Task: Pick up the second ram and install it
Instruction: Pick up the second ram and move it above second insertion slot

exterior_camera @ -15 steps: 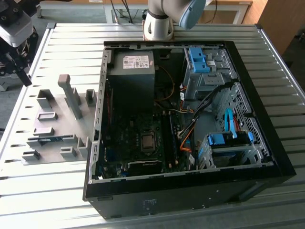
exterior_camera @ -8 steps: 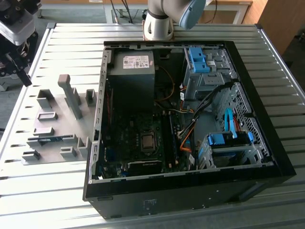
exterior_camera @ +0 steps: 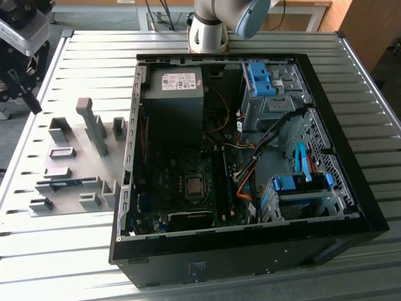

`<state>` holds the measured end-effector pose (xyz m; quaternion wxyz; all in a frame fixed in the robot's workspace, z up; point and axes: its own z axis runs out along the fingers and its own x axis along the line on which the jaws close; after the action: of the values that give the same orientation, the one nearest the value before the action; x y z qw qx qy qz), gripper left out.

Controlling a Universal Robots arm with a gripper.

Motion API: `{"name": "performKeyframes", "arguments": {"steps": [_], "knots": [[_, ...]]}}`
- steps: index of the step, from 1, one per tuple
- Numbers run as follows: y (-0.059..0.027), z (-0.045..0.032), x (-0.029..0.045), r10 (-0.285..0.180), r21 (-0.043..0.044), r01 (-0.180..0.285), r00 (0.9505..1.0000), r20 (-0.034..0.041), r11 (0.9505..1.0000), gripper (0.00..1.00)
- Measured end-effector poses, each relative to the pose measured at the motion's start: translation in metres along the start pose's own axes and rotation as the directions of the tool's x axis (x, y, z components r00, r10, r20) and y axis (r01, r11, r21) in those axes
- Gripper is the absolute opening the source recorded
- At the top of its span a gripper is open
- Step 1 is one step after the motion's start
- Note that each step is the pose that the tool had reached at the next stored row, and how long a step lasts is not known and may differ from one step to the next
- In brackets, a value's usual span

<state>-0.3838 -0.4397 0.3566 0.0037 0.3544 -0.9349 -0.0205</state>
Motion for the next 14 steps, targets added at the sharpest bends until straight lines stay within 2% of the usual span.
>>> {"name": "performKeyframes", "arguments": {"steps": [5, 14], "knots": [[0.0, 0.0003, 0.0, -0.068, -0.0006, 0.068, 0.9977, -0.003, 0.9977, 0.11], [0.0, 0.0005, 0.0, -0.137, -0.0014, 0.137, 0.9905, -0.0057, 0.9905, 0.11]]}}
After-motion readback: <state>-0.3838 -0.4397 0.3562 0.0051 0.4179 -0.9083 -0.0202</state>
